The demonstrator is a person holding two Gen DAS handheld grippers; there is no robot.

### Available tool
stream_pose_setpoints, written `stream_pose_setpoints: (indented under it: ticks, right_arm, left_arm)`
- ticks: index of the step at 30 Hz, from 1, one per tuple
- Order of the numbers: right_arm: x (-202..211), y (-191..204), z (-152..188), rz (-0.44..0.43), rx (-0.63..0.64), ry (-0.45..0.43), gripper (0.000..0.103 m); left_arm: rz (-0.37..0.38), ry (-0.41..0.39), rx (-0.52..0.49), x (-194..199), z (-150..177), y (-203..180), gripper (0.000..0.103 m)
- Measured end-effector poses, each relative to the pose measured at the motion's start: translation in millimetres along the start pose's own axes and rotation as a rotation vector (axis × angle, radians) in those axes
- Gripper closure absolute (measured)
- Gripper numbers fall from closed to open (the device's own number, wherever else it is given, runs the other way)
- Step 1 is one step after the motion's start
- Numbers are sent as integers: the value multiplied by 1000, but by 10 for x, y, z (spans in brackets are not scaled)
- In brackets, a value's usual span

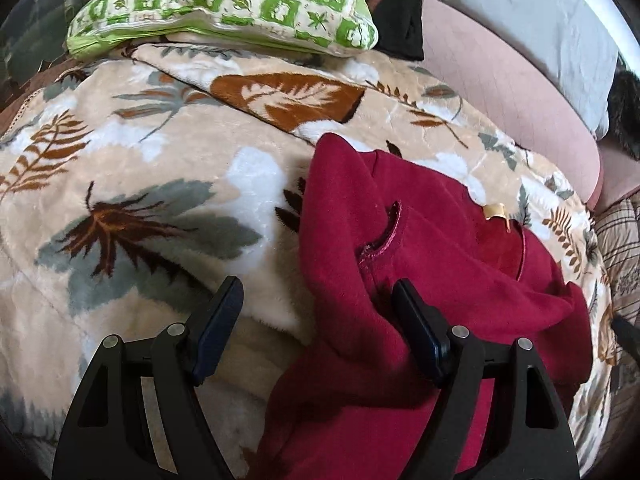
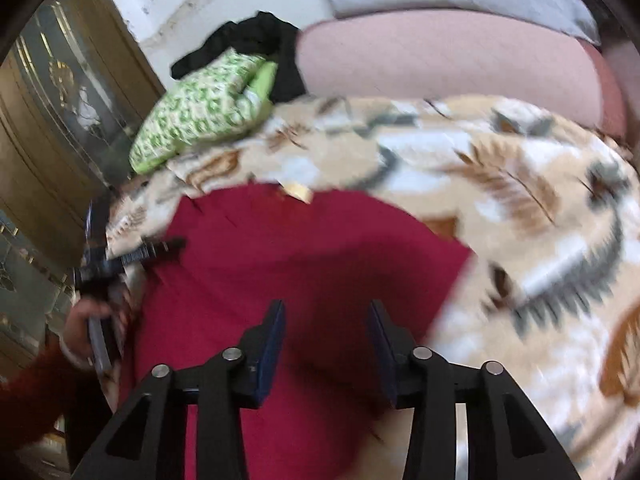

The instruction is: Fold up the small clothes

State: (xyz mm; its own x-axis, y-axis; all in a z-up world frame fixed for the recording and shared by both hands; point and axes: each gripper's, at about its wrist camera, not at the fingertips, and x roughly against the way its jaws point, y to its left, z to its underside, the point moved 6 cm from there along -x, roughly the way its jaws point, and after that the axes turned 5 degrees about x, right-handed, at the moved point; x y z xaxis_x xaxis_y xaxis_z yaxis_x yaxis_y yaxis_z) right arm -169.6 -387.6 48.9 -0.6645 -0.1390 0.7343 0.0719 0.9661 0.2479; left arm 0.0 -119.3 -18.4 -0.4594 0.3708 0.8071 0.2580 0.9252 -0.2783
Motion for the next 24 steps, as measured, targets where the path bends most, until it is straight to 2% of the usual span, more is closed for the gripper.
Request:
stream_pose_setpoints:
  ticks: [2,7,13,17,18,20,21,24]
  right_arm:
    - [-259,217,-169,-19,57,4,62]
    - [-985,853,-579,-163,163,57,62]
    - [-1828,1367,-760,-159,299,121,62]
    - [-2170,1430,-693,-142,364,189,62]
    - [-2187,1417,-687,-149,365,184,65]
    - [-2150,1358,-717,-157,340,168,78]
    - [-2109,1321,-741,-155,325,154,96]
    - [-1899,1287,-835,-197,270,89,99]
  left_arm:
    - [0,13,-9,3,29,32,25]
    - [36,21,8,56,63,103,25]
    - [47,28,2,58,110,141,25]
    - [77,31,14,28,139,203,25]
    - [85,25,8,31,147,211,25]
    - [91,14,-4,40,156,210,25]
    - [92,15,-7,46,154,206,25]
    - [113,19,12,95,120,215,25]
